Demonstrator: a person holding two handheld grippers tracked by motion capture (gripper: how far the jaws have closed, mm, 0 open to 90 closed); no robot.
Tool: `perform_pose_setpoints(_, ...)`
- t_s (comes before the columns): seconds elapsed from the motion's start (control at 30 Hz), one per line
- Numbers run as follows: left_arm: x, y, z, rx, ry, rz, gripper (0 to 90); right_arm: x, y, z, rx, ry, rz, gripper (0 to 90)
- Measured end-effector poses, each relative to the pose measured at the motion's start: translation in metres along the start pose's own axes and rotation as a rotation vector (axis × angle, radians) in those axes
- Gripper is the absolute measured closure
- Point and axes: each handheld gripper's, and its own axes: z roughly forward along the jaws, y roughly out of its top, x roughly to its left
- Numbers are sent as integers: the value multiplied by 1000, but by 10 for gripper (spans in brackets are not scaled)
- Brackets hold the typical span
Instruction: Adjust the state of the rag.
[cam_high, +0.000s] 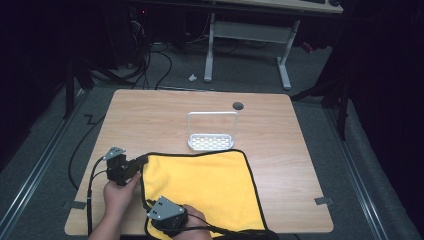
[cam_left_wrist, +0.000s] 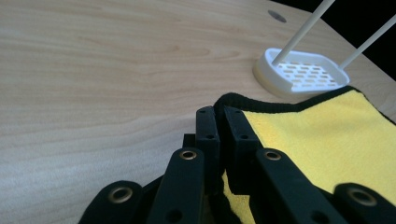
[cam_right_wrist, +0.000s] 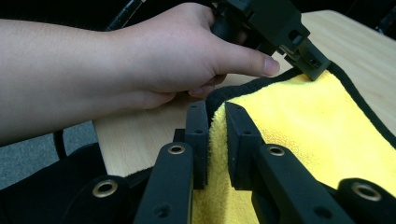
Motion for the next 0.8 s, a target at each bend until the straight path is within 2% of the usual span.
perform_pose_setpoints(0.1,0,5,-4,-5,16,5,851,-2,3,-1,-10,2,4,813)
perform_pose_setpoints(0.2,6,13,-18,-8,50,2,851,-1,11,0,-33,19,11,813)
perform_pose_setpoints(0.37,-1,22,-22,-3,63,22,851,0,14,0,-45,21,-1,813)
perform_pose_setpoints(0.43,-14,30,-14,3,55,39,851,-4,14,-9,-62,6,6,813)
perform_pose_setpoints(0.47,-14,30,-14,3,55,39,851,-7,13,-13,-67,0,10,813)
perform_pose_setpoints(0.5,-20,33,-10,7,51,48,851,-7,13,-13,-67,0,10,813)
perform_pose_setpoints(0.53,-25,36,-7,4,45,53,851,-14,11,-24,-68,-22,17,813)
perform_pose_setpoints(0.57,-37,41,1,8,36,68,851,-17,9,-29,-67,-32,20,813)
perform_pose_setpoints(0.67,-54,45,14,18,24,84,850,-29,2,-44,-62,-59,31,812)
perform_pose_setpoints(0.7,-54,45,14,18,24,84,850,-32,-2,-48,-60,-69,35,812)
perform_pose_setpoints(0.8,-68,46,28,29,14,92,850,-38,-9,-57,-49,-91,43,812)
